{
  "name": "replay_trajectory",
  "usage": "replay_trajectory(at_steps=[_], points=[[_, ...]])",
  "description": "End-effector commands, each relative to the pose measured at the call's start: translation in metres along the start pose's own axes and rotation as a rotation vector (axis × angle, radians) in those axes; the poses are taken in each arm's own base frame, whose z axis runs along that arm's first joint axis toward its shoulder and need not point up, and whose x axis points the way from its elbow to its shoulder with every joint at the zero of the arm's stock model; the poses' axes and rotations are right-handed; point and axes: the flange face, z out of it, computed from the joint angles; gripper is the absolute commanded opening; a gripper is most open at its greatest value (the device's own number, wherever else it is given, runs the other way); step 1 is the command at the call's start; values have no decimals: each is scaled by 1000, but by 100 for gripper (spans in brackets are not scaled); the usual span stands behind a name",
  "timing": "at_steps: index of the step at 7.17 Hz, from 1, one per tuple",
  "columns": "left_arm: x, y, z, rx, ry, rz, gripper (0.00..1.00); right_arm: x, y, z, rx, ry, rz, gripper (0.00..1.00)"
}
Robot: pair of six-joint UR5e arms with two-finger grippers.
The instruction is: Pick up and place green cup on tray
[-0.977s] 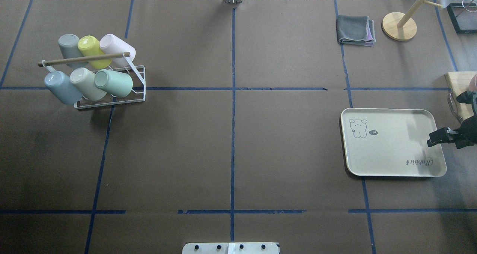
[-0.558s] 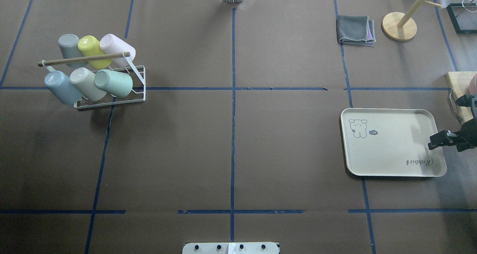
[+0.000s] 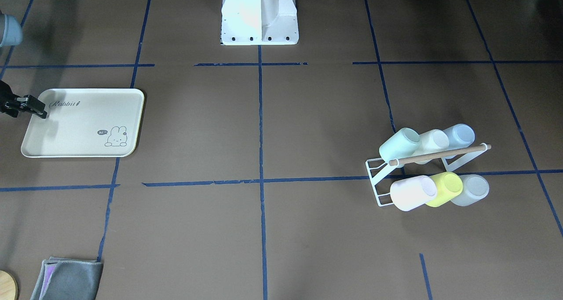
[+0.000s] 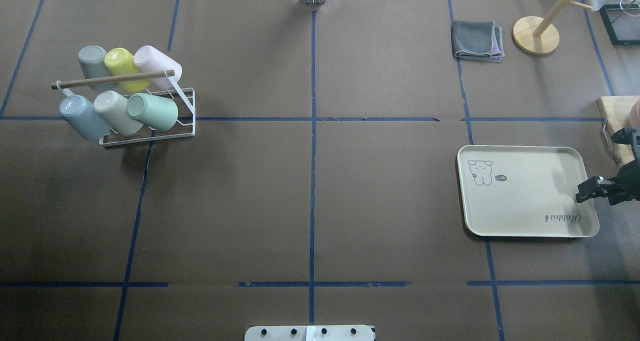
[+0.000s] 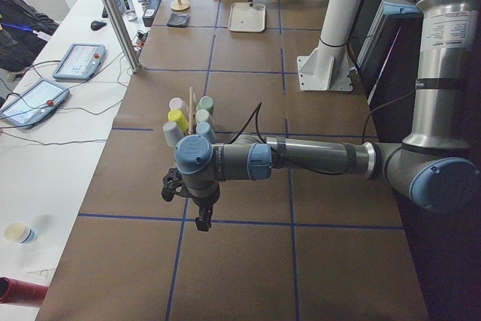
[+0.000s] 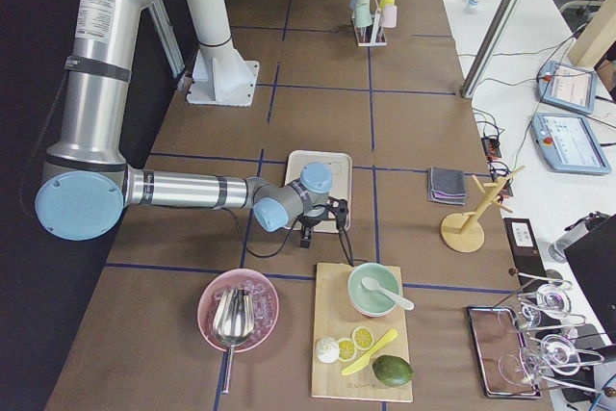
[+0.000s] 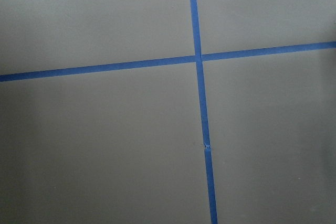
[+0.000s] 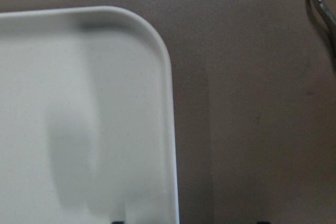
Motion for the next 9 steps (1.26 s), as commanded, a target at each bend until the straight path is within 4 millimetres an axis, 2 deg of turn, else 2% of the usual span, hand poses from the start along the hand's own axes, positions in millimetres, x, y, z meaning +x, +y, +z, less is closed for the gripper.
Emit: replay_trajectory(at_steps=[1,3,4,9], points=[[0,-1,-1,1,0,1,100,0,0,0,0,-1,-5,40],[1,-3,-2,3,-1,3,100,-2,1,1,-4,-2,-15,10],[1,-3,-2,3,-1,3,100,-3,1,0,-1,-5,-12,0],[5,-8,-6,11,-2,9,100,-19,0,-17,29,-30,-29,0]])
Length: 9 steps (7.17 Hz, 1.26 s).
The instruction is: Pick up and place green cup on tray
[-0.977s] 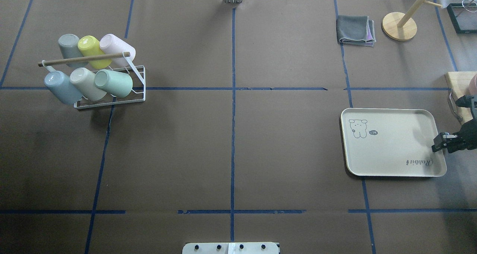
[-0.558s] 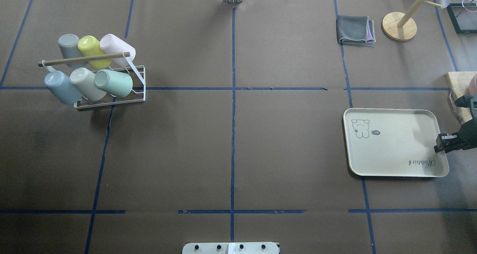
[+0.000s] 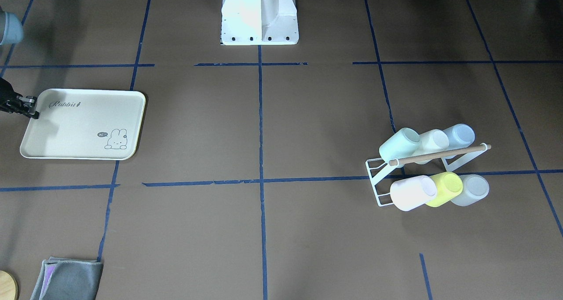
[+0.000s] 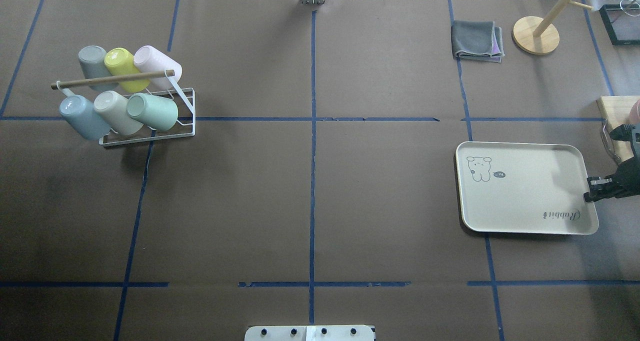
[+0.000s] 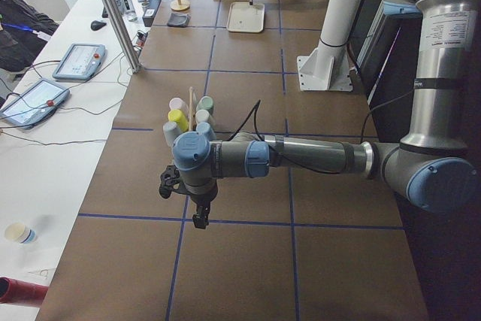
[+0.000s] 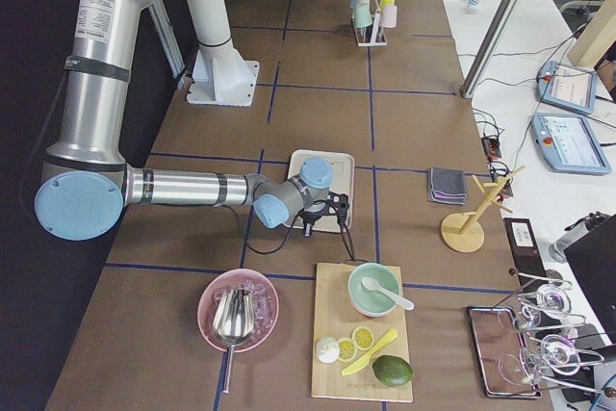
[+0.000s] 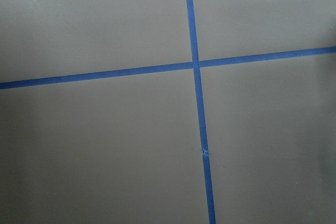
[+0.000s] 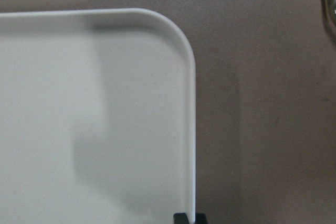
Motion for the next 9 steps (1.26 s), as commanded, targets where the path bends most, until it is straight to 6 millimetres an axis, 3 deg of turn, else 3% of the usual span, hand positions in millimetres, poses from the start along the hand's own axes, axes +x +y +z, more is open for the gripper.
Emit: replay_trajectory(at_steps=[1,3,5,7,9], points=[[1,-3,-1,2,0,2,100,-21,-1,-24,40,-38,-33,0],[0,-3,0,0,0,0,100,-44,-11,-88,108,-154,-14,0],[-2,-3,1,-3,1,-4,100,-80,-23,-125,127,-252,18,0],[-2,-3,2,-5,1,-6,100,-151,-51,-154,149,-339,89,0],[-3,-4,3,-7,1,-8,100,-238,-46,-138,97,-384,103,0]])
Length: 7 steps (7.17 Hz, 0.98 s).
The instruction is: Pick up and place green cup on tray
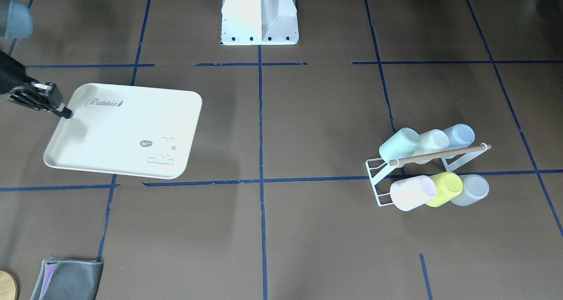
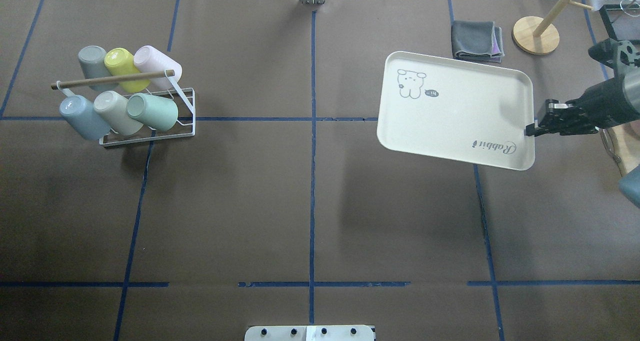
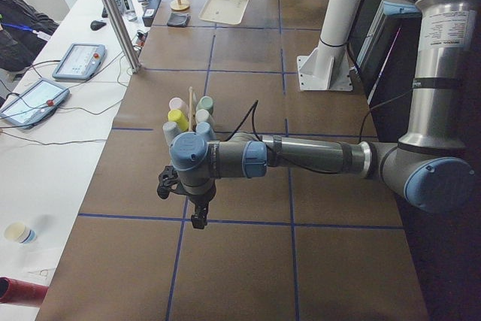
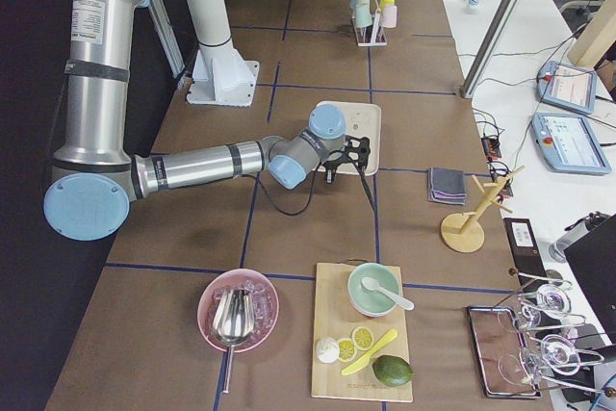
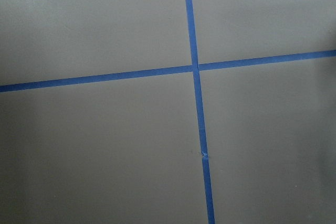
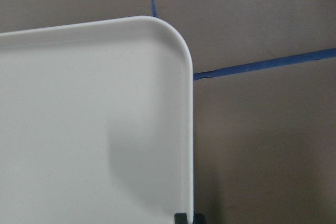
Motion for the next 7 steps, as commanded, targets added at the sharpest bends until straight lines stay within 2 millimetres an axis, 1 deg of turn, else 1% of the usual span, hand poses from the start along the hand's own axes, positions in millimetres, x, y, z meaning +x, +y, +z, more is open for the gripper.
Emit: replay_trajectory(at_steps=[1,2,3,5,6,7], points=[[-2,0,2,-5,1,-4,100,-71,24,50,-15,-20,16,0],[-3,0,3,-6,1,-5,100,-102,40,72,-11,-30,8,0],[-3,-1,2,-5,1,-2,100,-126,62,96,-18,-35,-14,0],[-3,-1,3,-6,1,-3,100,-156,114,151,-42,-13,-90,0],[-3,-1,3,-6,1,-3,100,-164,130,174,-40,1,-112,0],[-3,-1,3,-6,1,-3,100,-170,141,194,-54,16,-120,0]])
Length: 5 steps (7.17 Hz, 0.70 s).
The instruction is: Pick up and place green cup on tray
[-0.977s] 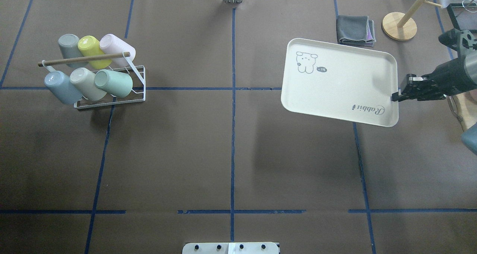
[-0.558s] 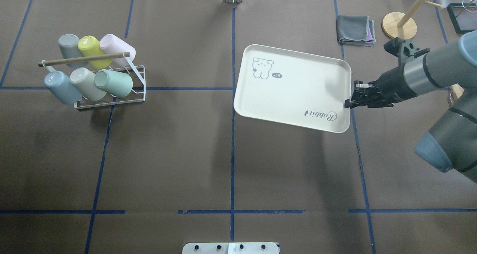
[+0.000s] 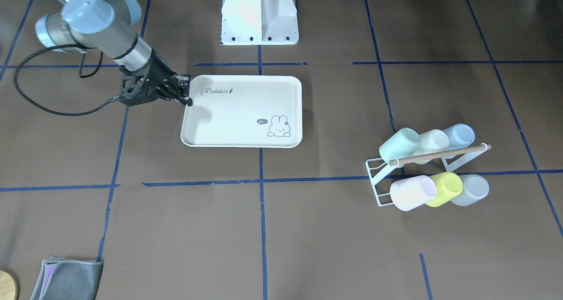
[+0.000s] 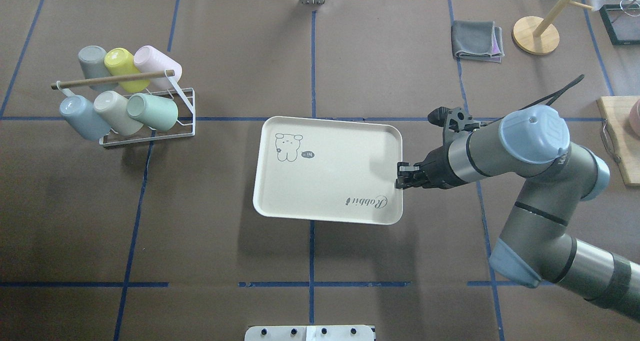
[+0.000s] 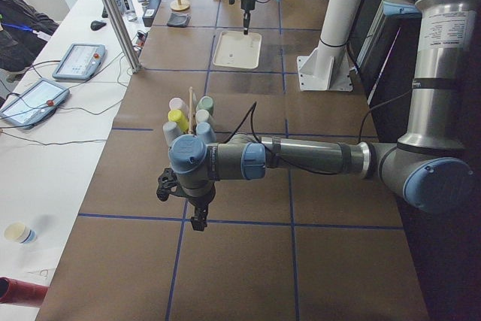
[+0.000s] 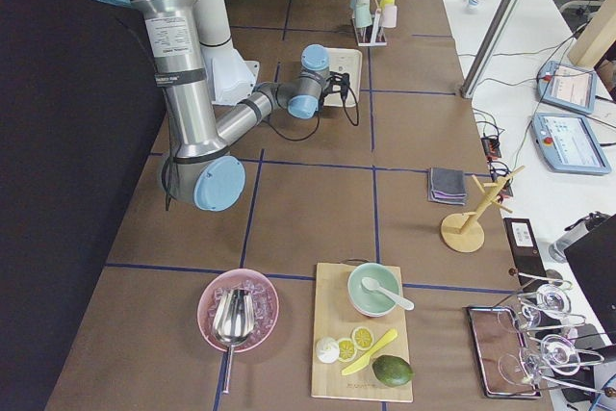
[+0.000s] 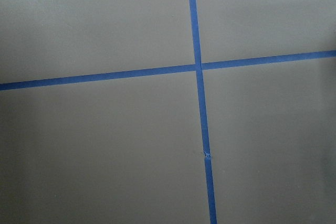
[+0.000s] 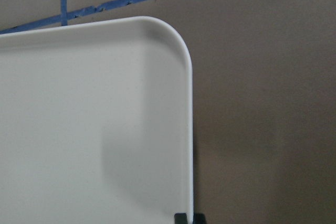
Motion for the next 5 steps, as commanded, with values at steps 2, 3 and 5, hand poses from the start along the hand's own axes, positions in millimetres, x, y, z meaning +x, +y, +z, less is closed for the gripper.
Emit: replay_trajectory(at_steps=[2,3,5], points=[[-1,0,1,-2,0,-1,100,-17,19,38,-24,20,-24,0],[-1,0,1,-1,0,0,100,-18,18,40,-25,20,-24,0],[-1,0,1,-2,2,-1,100,-23,16,41,-23,17,-25,0]])
